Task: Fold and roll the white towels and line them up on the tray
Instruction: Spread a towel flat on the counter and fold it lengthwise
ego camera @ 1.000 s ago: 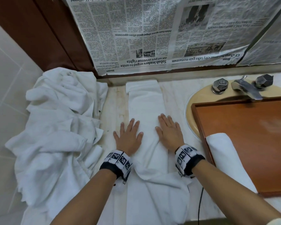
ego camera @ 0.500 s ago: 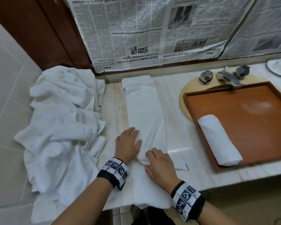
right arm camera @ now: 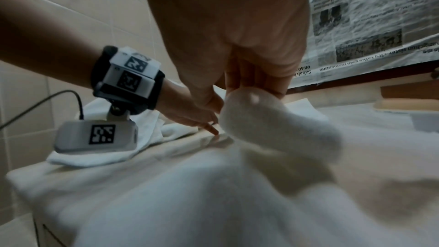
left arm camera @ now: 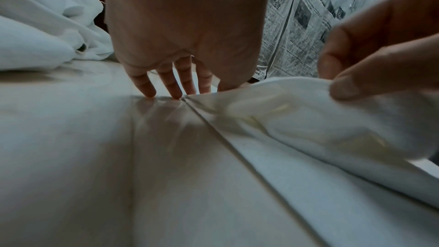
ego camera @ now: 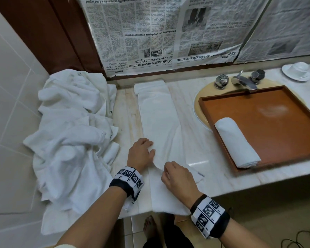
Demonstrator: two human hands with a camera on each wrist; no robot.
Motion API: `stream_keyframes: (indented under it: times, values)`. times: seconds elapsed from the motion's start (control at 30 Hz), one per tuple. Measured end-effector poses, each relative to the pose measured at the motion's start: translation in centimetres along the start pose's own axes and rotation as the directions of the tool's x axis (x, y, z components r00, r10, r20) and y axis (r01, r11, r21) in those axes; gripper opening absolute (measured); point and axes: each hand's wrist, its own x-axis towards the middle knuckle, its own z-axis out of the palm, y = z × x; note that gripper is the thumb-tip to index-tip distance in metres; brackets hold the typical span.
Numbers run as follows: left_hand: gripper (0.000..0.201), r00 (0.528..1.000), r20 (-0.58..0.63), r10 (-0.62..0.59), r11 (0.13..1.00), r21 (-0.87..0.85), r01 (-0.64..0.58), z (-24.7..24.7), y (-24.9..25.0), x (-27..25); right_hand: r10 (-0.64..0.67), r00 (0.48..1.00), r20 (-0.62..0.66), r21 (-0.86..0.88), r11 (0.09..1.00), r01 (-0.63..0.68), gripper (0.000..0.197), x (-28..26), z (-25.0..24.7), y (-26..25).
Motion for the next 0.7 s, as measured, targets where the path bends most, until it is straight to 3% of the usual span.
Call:
stream_keyframes:
  times: [0.13,0.23,0.43,0.7]
  values:
    - [0.038,0.999,0.028,0.017,1.000,0.017,-0.018,-0.3,-0.1,0.1,0.024,0.996,0.083,-0.008,1.000,-0.023,0.019,-0.6,-0.1,-2.2]
    - [0.039,0.999,0.039,0.026,0.999,0.021,-0.027,-0.3,-0.2,0.1,0.043,0.990,0.136,-0.043,0.998,-0.038,0.013,-0.9,0.4,-3.8]
    - [0.045,0.996,0.056,0.074,0.996,0.041,-0.076,0.2,-0.7,-0.3,0.155,0.923,0.353,-0.070,0.988,-0.139,0.011,-2.6,1.6,-4.4]
    - [0.042,0.993,-0.022,0.116,0.993,0.013,-0.116,0.9,-1.1,-0.8,0.189,0.881,0.433,-0.160,0.978,-0.132,0.025,-4.0,2.0,-3.9]
